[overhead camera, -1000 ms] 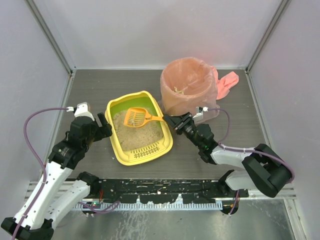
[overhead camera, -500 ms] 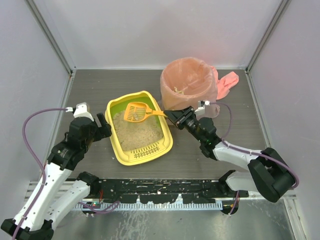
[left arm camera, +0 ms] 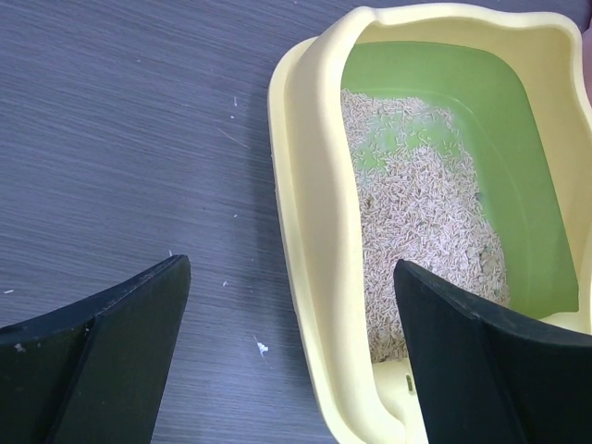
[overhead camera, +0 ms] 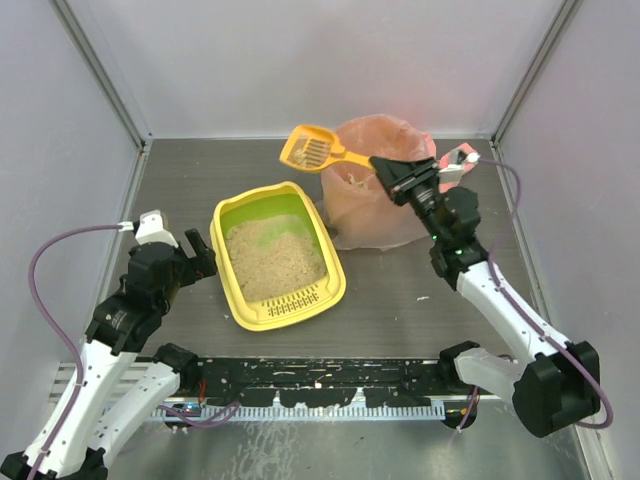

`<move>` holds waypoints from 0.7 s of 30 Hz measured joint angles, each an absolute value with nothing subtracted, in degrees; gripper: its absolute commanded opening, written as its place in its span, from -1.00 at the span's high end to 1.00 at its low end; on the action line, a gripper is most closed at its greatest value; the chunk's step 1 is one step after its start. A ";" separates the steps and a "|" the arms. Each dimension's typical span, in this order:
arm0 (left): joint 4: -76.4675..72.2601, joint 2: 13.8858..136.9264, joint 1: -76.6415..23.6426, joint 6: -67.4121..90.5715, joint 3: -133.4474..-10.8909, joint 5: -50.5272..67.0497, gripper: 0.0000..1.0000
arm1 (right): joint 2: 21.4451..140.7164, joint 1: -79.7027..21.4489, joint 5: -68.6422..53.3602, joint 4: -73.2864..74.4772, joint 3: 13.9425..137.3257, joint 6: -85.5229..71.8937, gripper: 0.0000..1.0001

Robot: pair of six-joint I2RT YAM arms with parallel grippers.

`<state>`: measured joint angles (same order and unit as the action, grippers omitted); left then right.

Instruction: Clean the litter box

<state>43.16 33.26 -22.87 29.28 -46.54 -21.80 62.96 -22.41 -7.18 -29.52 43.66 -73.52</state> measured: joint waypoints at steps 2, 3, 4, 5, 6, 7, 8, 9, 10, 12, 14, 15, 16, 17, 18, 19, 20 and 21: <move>43.38 32.95 -22.85 29.28 -46.35 -21.93 -0.89 | 61.23 -17.78 -7.97 -26.00 45.63 -72.38 0.99; 43.46 32.80 -22.85 29.28 -46.22 -21.96 -0.90 | 60.29 -15.59 -8.21 -24.12 46.52 -71.61 0.99; 43.55 32.56 -22.85 29.28 -46.02 -22.00 -0.90 | 59.37 -13.65 -8.25 -22.35 47.31 -70.54 0.99; 43.62 32.27 -22.85 29.28 -45.80 -22.13 -0.90 | 58.59 -12.19 -8.19 -20.73 47.94 -69.63 0.99; 43.68 32.03 -22.85 29.28 -45.63 -22.17 -0.90 | 57.52 -10.48 -8.08 -18.33 48.86 -67.88 0.99; 43.83 31.83 -22.85 29.30 -45.52 -22.26 -0.91 | 56.82 -9.58 -7.90 -16.95 49.43 -66.61 0.99; 44.03 31.73 -22.85 29.30 -45.52 -22.31 -0.91 | 56.03 -8.64 -7.55 -15.16 50.15 -64.84 0.99; 44.10 31.64 -22.85 29.30 -45.50 -22.31 -0.91 | 55.42 -8.10 -7.14 -13.85 50.70 -63.37 0.99; 44.10 31.62 -22.85 29.28 -45.50 -22.31 -0.91 | 54.70 -7.57 -6.35 -11.81 51.55 -61.10 0.99; 44.10 31.59 -22.85 29.28 -45.50 -22.31 -0.92 | 53.98 -7.20 -4.62 -8.60 53.10 -56.86 0.99; 44.07 31.59 -22.85 29.28 -45.47 -22.31 -0.92 | 54.06 -7.11 -3.07 -5.63 54.96 -52.40 0.99; 44.07 31.59 -22.85 29.30 -45.45 -22.31 -0.92 | 54.33 -7.11 -2.42 -4.03 55.99 -50.00 0.99; 44.07 31.59 -22.85 29.28 -45.43 -22.31 -0.92 | 54.65 -7.11 -1.80 -2.68 56.99 -47.51 0.99; 44.10 31.57 -22.85 29.28 -45.39 -22.31 -0.92 | 54.92 -7.11 -1.54 -1.78 57.74 -45.52 0.99; 44.05 31.57 -22.85 29.30 -45.30 -22.28 -0.92 | 55.46 -7.11 -1.43 -0.58 58.74 -42.59 0.99; 44.07 31.57 -22.85 29.28 -45.28 -22.31 -0.92 | 55.86 -7.11 -1.56 0.16 59.46 -40.38 0.99; 44.07 31.55 -22.85 29.28 -45.21 -22.31 -0.92 | 56.42 -7.11 -1.83 0.99 60.34 -37.95 0.99; 44.10 31.51 -22.85 29.28 -45.17 -22.28 -0.92 | 57.10 -7.11 -2.48 1.98 61.41 -35.24 0.99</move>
<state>44.10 31.51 -22.85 29.28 -45.17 -22.28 57.10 -7.11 -2.48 1.98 61.41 -35.24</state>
